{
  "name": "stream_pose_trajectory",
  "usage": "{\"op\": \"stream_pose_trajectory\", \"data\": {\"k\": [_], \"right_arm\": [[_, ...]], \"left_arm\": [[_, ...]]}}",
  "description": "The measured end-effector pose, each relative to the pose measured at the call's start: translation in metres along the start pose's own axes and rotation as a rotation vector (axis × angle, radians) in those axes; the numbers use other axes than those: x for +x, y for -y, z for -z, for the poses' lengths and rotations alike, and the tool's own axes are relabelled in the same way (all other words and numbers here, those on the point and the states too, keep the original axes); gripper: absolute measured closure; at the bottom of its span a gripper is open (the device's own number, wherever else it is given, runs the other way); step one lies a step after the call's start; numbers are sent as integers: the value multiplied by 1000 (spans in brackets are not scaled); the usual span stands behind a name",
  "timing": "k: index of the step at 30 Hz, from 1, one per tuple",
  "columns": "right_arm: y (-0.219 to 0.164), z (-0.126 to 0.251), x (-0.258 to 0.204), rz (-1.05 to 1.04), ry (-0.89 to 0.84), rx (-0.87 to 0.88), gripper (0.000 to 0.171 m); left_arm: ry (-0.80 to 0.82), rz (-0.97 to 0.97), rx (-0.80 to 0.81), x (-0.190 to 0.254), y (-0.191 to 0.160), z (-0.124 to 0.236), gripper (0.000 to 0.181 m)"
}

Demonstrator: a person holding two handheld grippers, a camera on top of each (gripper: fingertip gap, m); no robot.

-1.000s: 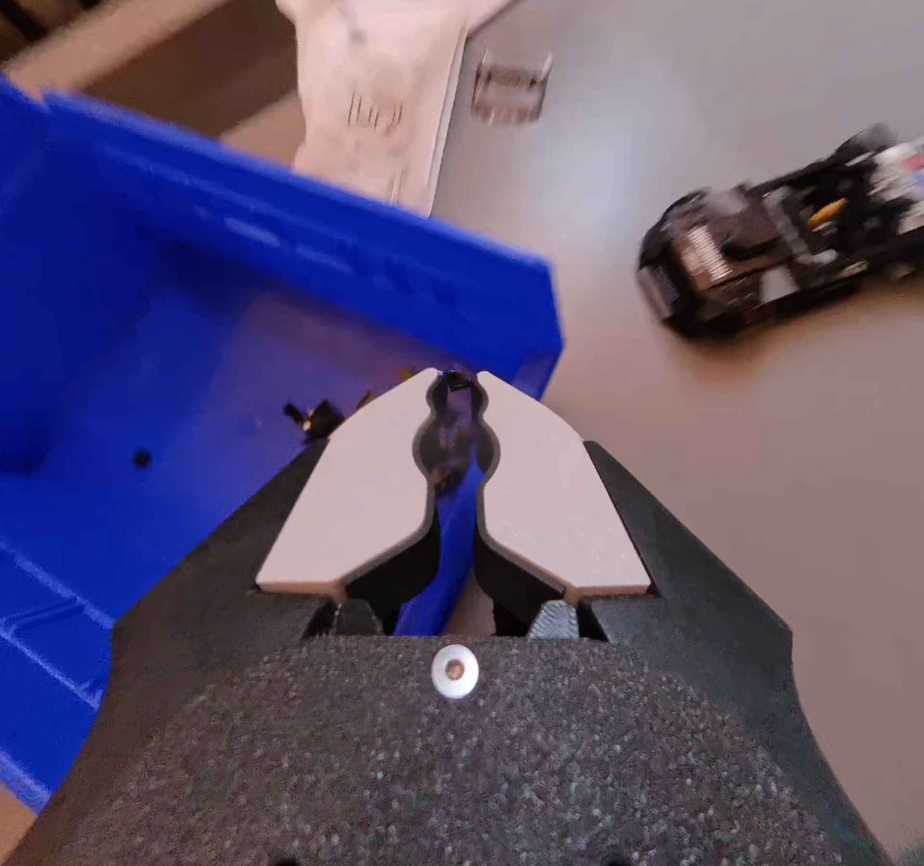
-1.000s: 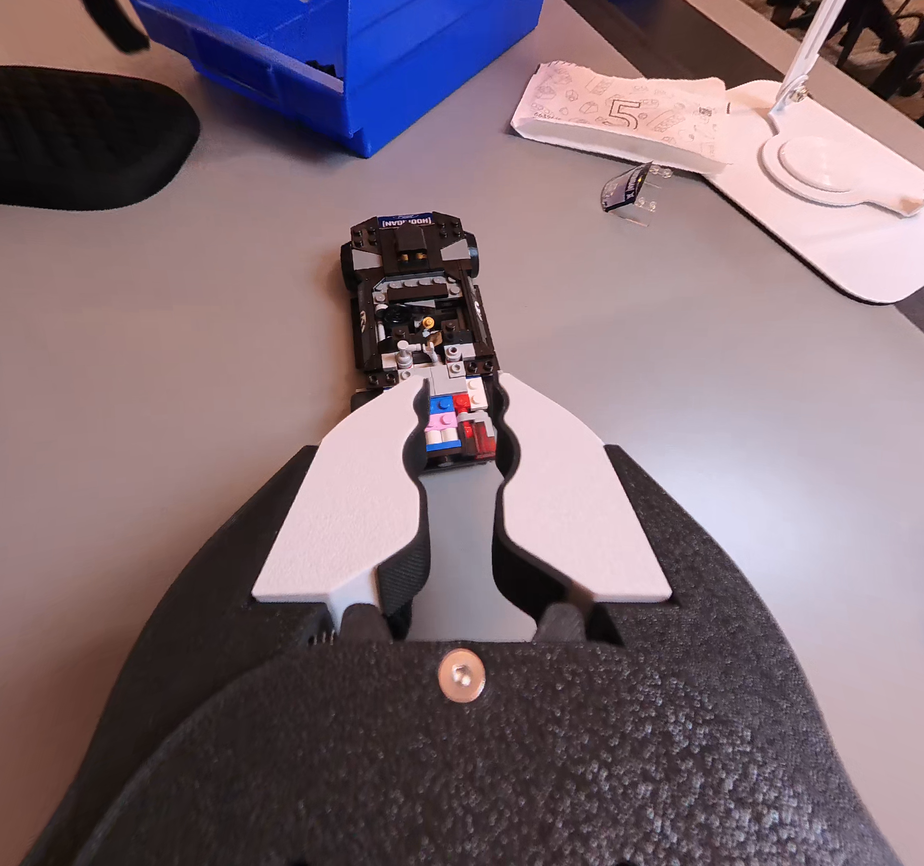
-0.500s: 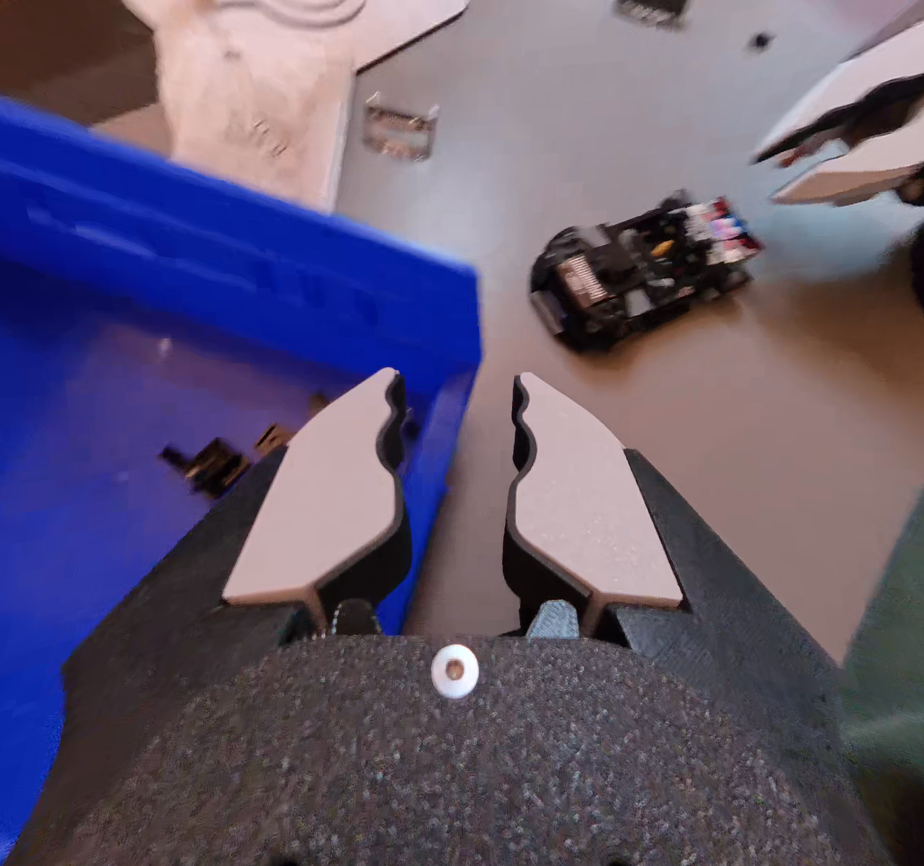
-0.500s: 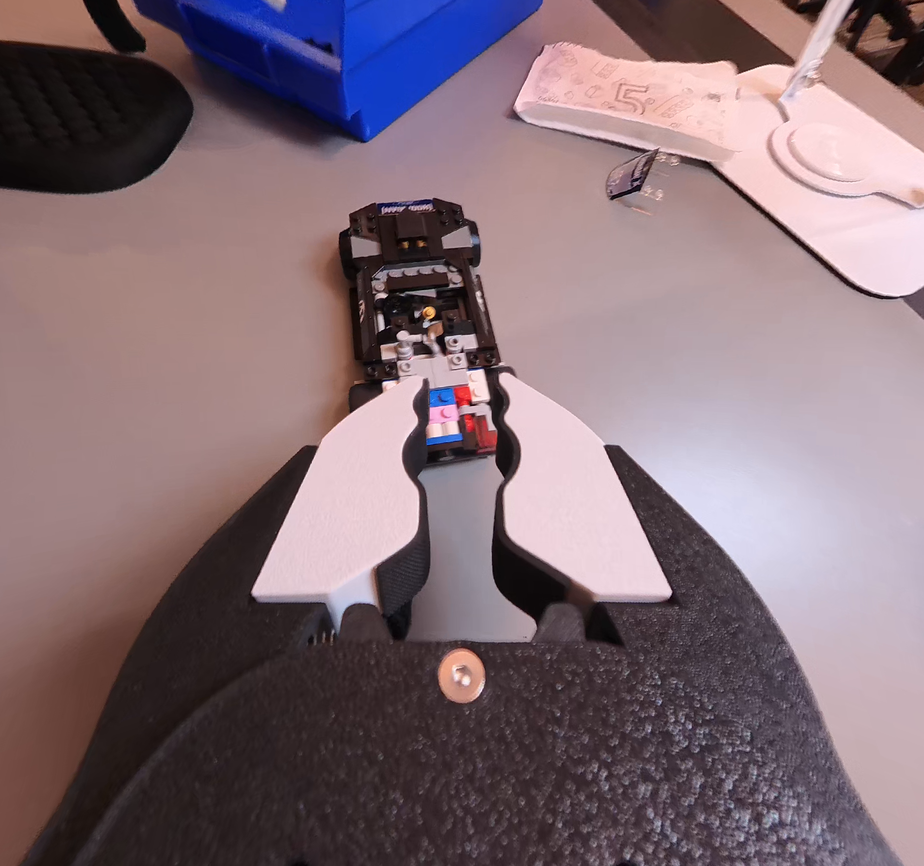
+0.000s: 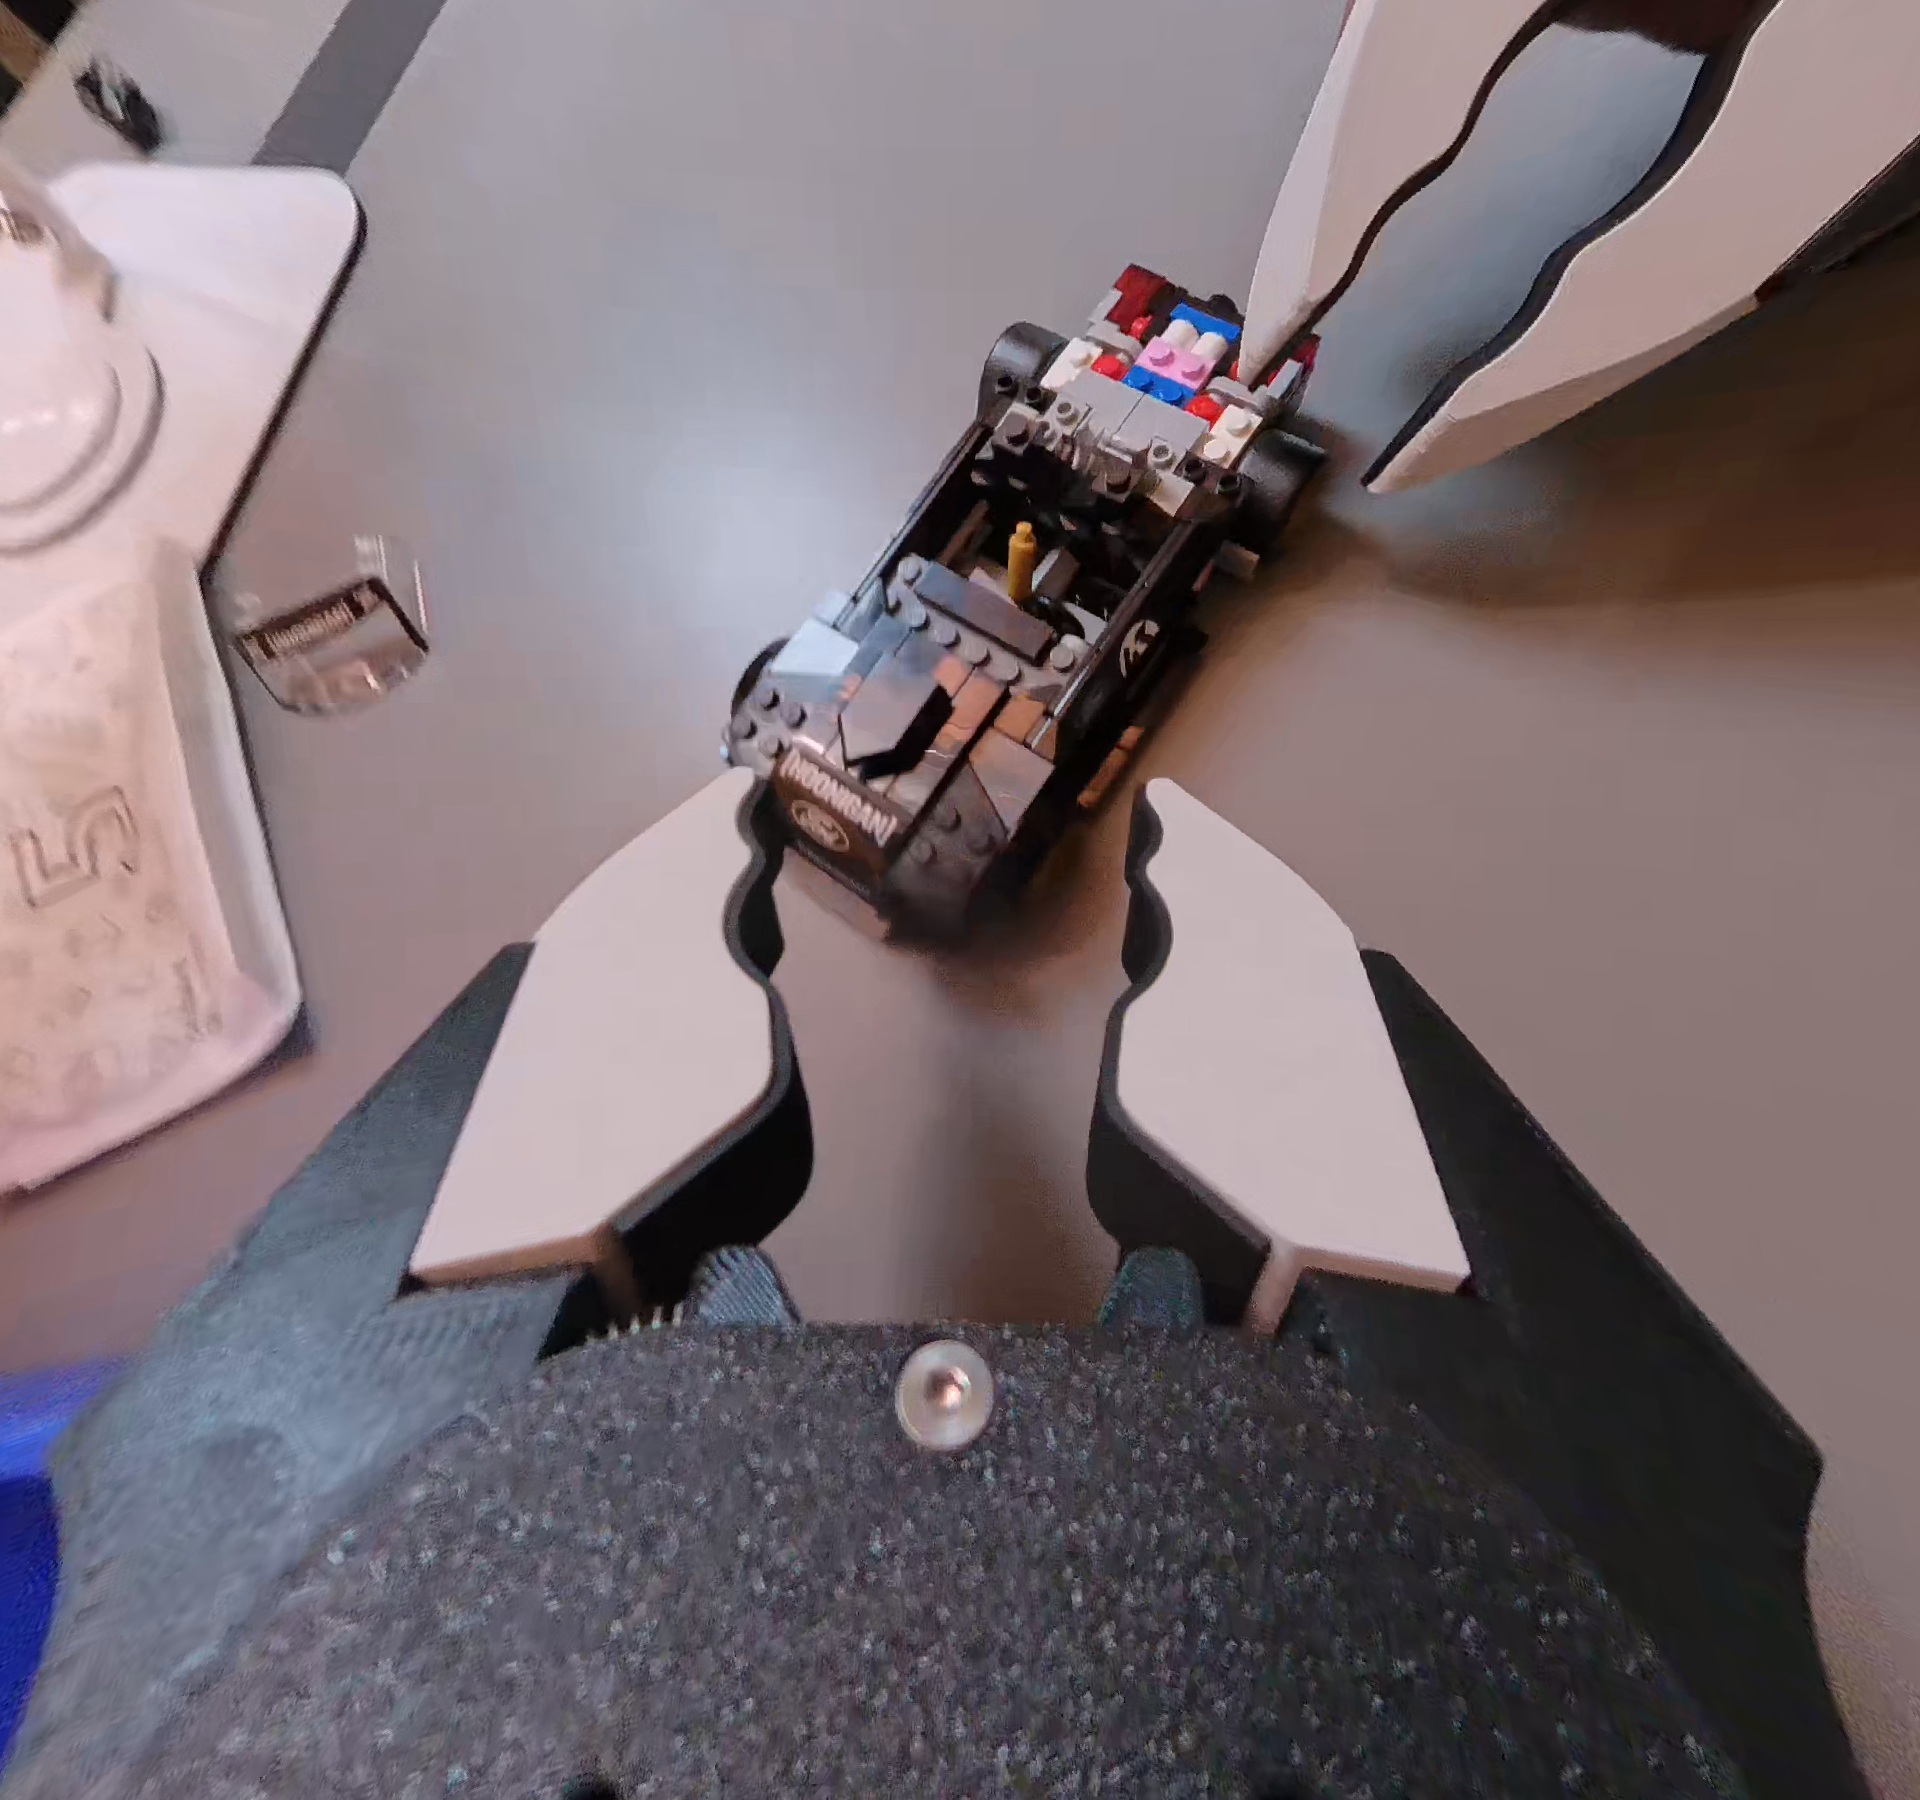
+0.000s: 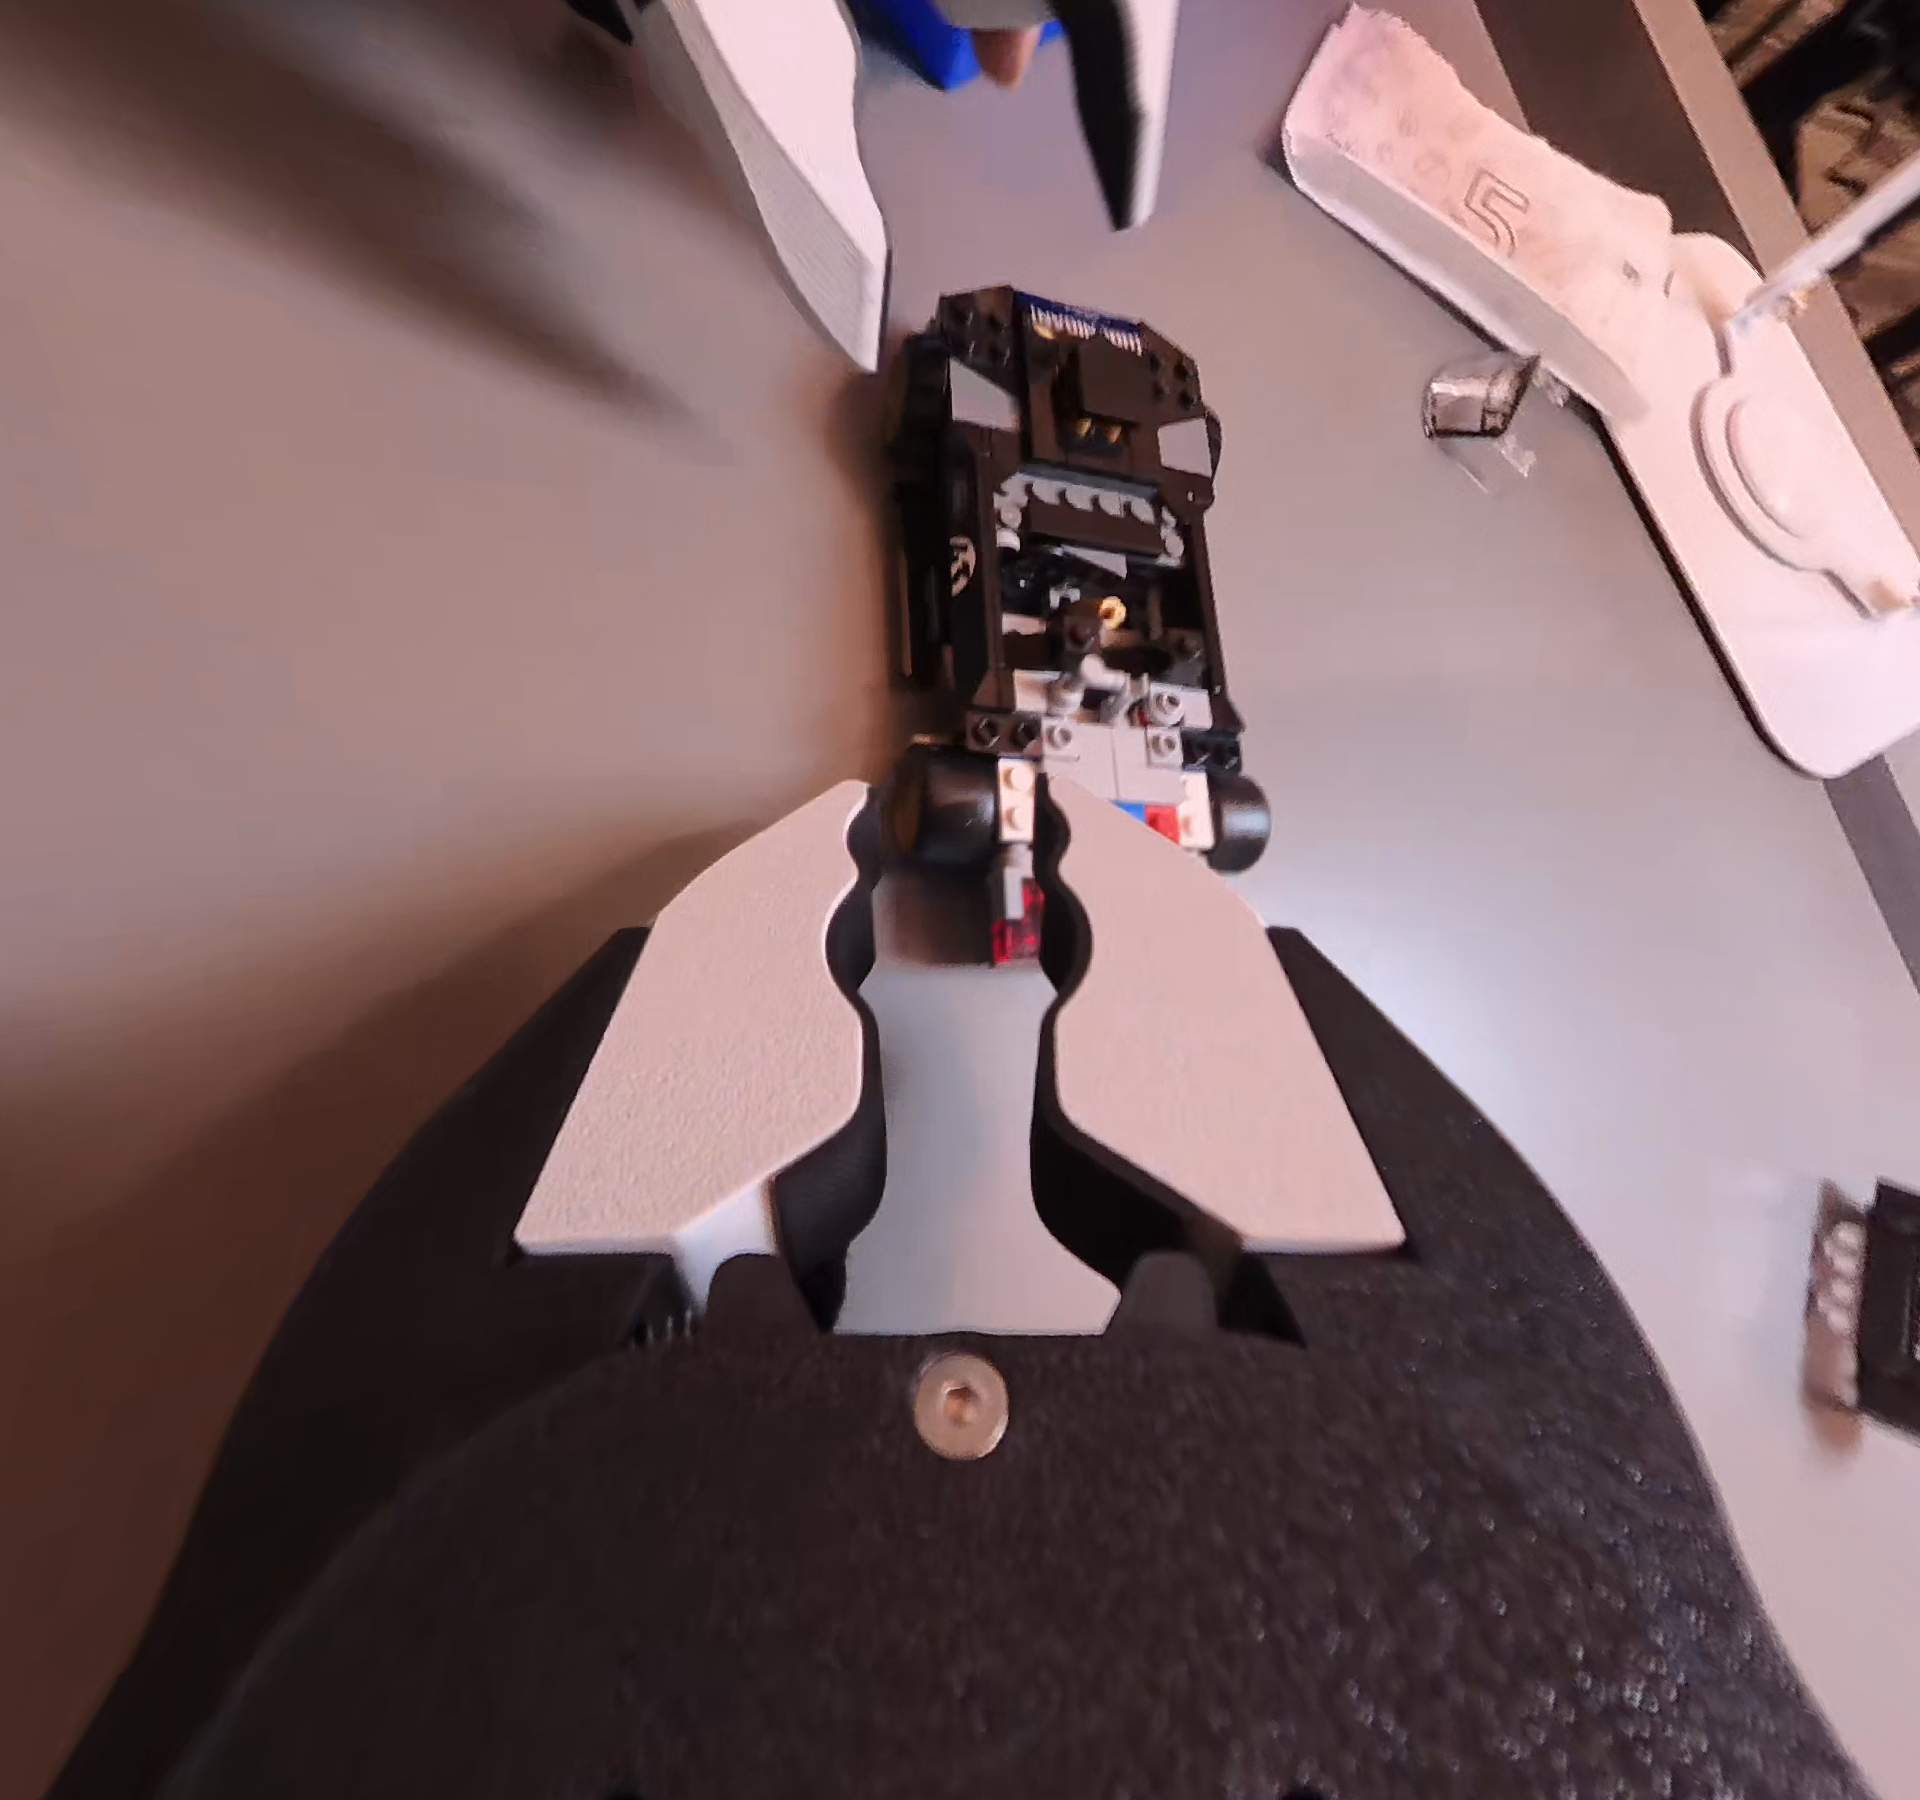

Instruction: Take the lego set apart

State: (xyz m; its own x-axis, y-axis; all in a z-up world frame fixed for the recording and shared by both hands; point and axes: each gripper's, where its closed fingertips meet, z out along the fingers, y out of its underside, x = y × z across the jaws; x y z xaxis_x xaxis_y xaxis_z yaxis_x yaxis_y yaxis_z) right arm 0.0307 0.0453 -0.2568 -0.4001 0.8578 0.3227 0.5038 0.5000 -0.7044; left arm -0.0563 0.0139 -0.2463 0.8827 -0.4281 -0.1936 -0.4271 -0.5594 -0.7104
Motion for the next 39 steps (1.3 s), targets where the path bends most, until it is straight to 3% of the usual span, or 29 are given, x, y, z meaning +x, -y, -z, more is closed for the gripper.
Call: {"op": "stream_pose_trajectory", "data": {"k": [9, 17, 19, 29, 39], "right_arm": [[-9, -7, 5, 67, -119, -36, 142], [-18, -3, 15, 129, -131, -46, 150], [-23, 2, 26, 140, -177, -52, 163], [-37, 4, 43, 28, -197, -43, 164], [-36, 2, 43, -10, -187, -8, 164]], "left_arm": [[-53, -111, -134, -3, -3, -21, 98], [-63, 0, -49, -4, -4, -11, 100], [-66, 28, -30, -3, -3, -12, 100], [-113, 130, -13, -2, -6, -42, 89], [-114, 89, -44, 5, -13, -44, 98]]}}
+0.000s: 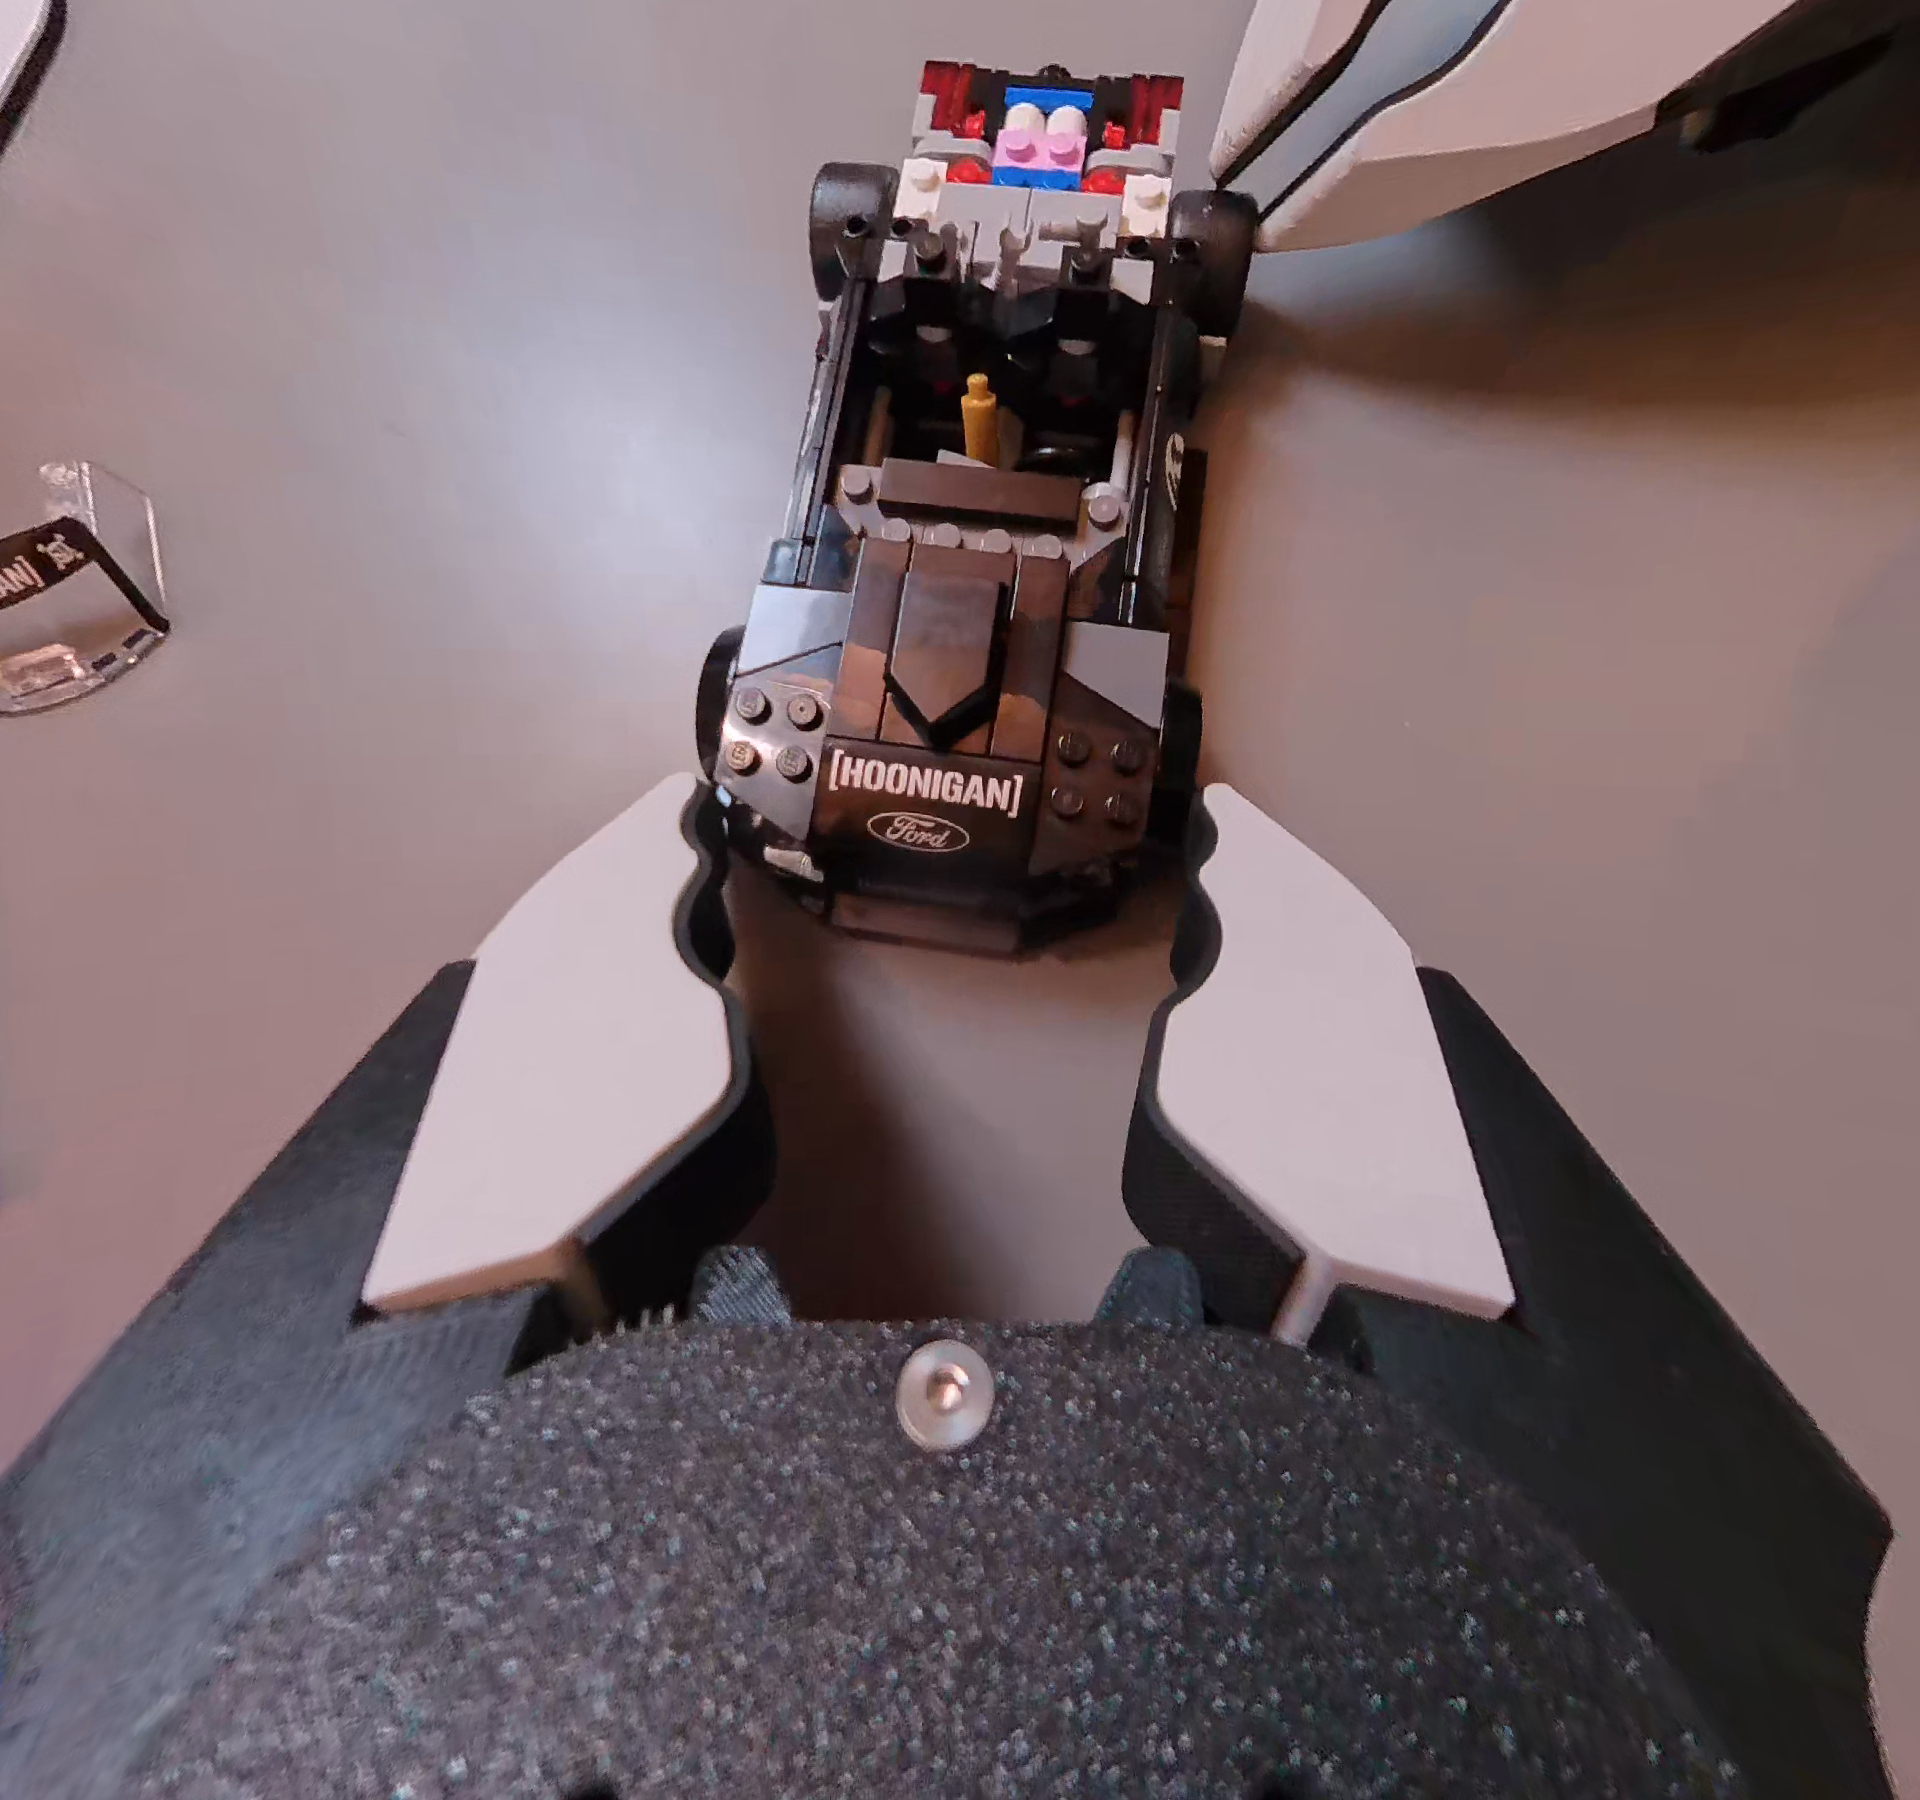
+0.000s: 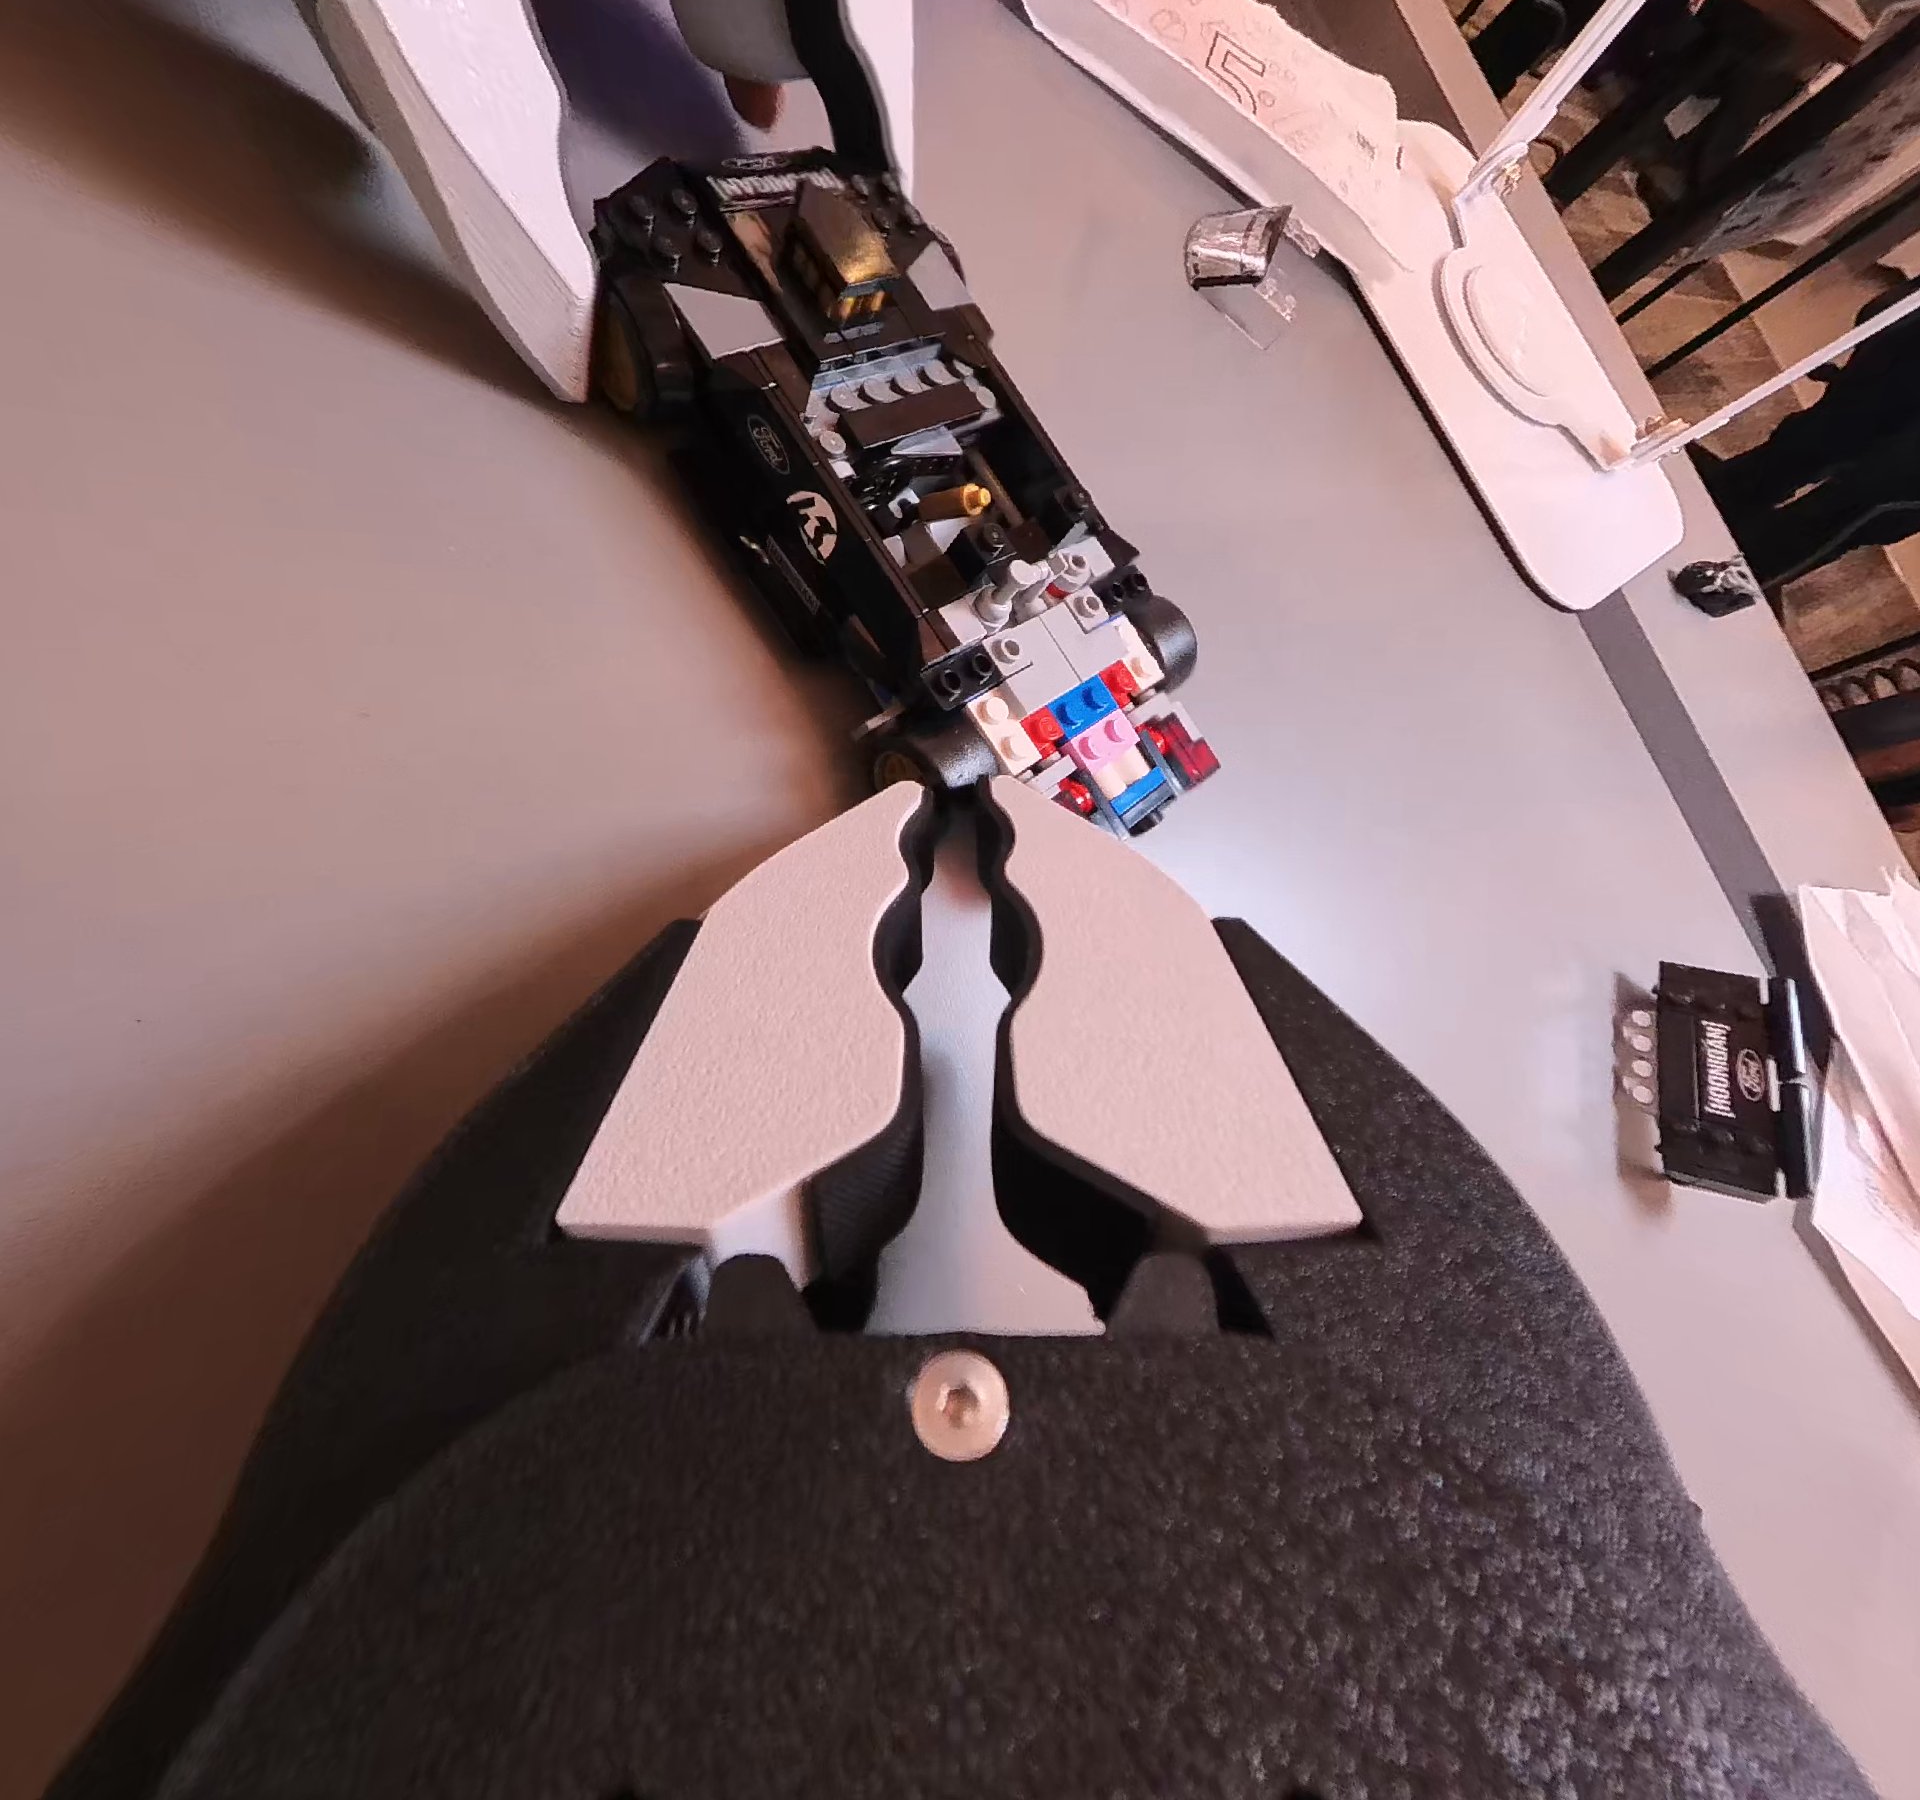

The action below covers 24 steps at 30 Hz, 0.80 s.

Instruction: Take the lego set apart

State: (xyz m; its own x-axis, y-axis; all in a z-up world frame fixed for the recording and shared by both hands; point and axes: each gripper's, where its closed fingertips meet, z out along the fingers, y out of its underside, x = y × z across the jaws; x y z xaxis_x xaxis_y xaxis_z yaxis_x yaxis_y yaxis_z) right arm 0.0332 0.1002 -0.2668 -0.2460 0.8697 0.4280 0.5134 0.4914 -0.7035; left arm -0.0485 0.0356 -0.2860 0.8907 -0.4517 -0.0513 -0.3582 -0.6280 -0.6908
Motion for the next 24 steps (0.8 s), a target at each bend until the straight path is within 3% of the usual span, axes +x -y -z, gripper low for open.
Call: {"op": "stream_pose_trajectory", "data": {"k": [11, 24], "right_arm": [[0, -1, 1, -44, 0, 18, 164], [1, -4, 5, -71, -10, 30, 162]], "left_arm": [[-11, -26, -65, 18, -9, 11, 97], [-78, 28, -38, 35, -14, 23, 112]]}}
